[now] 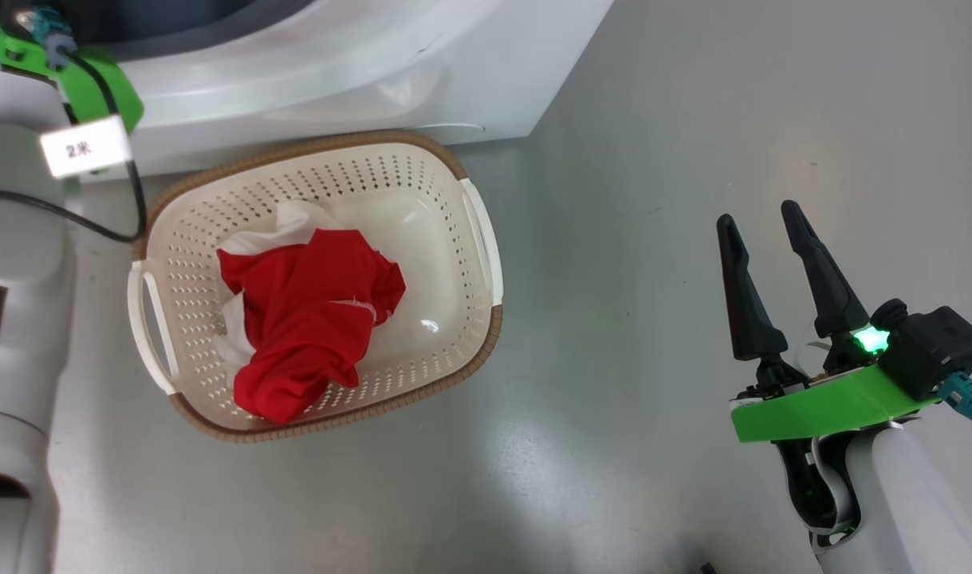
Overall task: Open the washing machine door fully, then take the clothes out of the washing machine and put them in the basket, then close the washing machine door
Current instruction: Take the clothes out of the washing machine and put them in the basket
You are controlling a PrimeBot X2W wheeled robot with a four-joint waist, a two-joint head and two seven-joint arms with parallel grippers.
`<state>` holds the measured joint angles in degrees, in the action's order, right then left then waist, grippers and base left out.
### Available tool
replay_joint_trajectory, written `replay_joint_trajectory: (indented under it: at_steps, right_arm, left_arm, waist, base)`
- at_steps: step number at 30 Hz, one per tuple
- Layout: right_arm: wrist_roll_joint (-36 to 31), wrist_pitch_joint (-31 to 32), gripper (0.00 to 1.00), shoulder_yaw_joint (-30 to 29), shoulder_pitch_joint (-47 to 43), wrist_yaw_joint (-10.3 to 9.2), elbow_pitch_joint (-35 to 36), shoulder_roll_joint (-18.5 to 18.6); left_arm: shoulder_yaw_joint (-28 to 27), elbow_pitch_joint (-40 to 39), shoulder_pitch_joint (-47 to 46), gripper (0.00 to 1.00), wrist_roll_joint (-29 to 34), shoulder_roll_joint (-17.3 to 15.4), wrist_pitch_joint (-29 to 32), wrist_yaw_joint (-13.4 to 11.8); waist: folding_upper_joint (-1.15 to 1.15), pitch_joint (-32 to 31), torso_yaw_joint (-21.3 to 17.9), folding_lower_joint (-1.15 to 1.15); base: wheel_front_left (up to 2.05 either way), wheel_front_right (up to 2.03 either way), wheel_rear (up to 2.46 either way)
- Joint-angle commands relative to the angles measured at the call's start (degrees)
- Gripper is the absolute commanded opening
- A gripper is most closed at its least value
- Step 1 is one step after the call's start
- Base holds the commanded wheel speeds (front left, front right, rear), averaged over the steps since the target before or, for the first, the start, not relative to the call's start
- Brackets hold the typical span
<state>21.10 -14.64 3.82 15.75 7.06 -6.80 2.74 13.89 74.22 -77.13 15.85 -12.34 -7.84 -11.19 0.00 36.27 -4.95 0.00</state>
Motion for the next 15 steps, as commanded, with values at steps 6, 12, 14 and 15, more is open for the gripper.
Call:
replay_joint_trajectory:
  at_steps: [6,12,14,15]
  right_arm:
    - [-0.01,-0.36,1.0,0.71,-1.09,0.43,1.05,0.14]
    - [-0.32,-0.36,1.0,0.64,-1.42,0.43,0.86,0.14]
    - [-0.42,-0.36,1.0,0.64,-1.51,0.43,0.77,0.14]
    - [-0.47,-0.36,1.0,0.68,-1.57,0.43,0.71,0.14]
  left_arm:
    - [-2.11,-3.75,4.12,0.0,-3.82,-1.87,-4.64,0.15]
    - [-5.23,-8.43,6.83,0.0,-9.06,-1.43,-6.72,3.62]
    - [-6.5,-10.86,8.03,0.0,-11.23,-1.48,-7.0,5.29]
    - [-7.31,-12.13,8.61,0.0,-12.54,-1.41,-7.07,6.26]
  waist:
    - [0.0,-1.09,0.66,0.0]
    - [0.0,-1.99,1.12,0.0]
    - [0.0,-2.36,1.24,0.0]
    - [0.0,-2.54,1.25,0.0]
  base:
    - [0.0,0.0,0.0]
    - [0.0,0.0,0.0]
    - [0.0,0.0,0.0]
    - [0.0,0.0,0.0]
